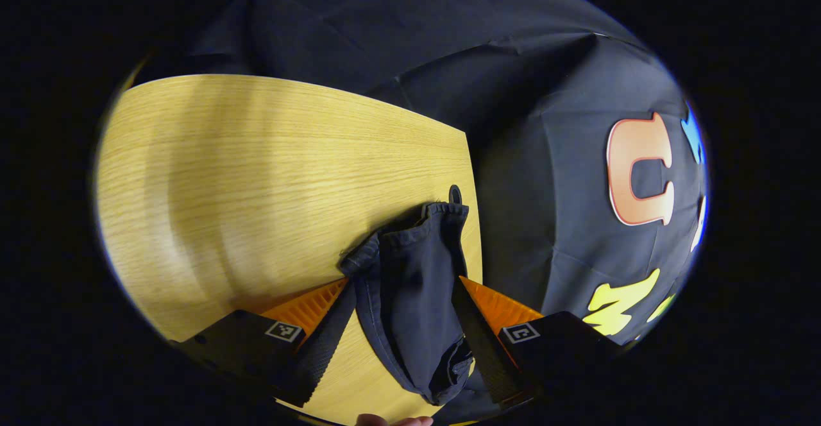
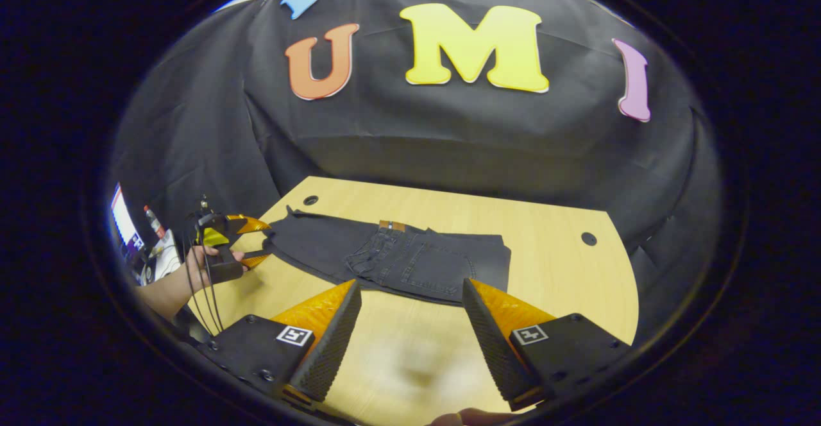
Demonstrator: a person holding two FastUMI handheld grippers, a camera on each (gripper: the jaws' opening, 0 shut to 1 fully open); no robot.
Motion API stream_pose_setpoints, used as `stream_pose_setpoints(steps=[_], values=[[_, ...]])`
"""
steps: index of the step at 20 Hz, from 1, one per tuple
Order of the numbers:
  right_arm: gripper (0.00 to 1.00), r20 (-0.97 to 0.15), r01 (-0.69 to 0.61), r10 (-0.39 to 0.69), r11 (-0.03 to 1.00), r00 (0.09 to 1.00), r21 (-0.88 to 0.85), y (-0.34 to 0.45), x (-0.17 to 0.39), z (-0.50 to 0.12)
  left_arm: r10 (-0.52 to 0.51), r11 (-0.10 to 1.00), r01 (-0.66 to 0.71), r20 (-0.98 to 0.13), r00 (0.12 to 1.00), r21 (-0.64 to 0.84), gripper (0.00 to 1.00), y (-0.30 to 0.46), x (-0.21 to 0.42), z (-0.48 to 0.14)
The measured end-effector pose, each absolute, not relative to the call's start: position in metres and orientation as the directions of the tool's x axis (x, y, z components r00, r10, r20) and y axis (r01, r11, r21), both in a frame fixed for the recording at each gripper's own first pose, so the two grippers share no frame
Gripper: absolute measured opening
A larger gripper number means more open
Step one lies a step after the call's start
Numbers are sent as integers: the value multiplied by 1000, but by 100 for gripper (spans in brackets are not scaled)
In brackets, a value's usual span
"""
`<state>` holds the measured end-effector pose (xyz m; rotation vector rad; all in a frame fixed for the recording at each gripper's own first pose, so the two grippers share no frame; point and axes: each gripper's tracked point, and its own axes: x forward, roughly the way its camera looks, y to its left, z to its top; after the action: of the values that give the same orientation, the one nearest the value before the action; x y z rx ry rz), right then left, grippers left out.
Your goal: Grasp the waist and the cuffs of the jeans and fold them to make the two legs overlap; first hold the waist and fold one-third of the jeans toward the cuffs, then hold the cuffs and fold the remaining one-third in the same direction to finish folding.
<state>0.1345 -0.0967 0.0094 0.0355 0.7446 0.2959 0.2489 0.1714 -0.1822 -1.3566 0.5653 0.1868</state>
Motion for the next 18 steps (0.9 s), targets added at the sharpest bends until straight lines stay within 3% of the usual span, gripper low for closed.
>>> stream_pose_setpoints(steps=[2,3,7,8,9,10,13,18], values=[[97,-671,-227,264,963,692,145,-102,133,6,-198,215,-443,-483,853,-870,97,170,257,-186],[97,-678,-216,257,965,688,147,-105,131,4,-198,219,-455,-496,846,-863,90,169,259,-190],[95,-686,-175,228,973,691,148,-119,122,0,-188,234,-475,-519,834,-848,42,168,263,-199],[95,-685,-164,219,976,695,146,-123,119,0,-187,240,-483,-528,828,-842,60,169,263,-202],[95,-685,-151,210,978,698,145,-128,117,0,-189,243,-489,-535,823,-838,35,169,262,-203],[95,-684,-137,205,979,700,154,-130,115,0,-194,242,-487,-534,823,-839,33,168,261,-202],[95,-675,-108,192,980,712,165,-141,107,3,-172,297,-449,-510,843,-843,13,164,264,-183],[97,-641,-85,173,982,748,167,-160,98,17,-152,511,-308,-437,886,-802,11,143,268,-123]])
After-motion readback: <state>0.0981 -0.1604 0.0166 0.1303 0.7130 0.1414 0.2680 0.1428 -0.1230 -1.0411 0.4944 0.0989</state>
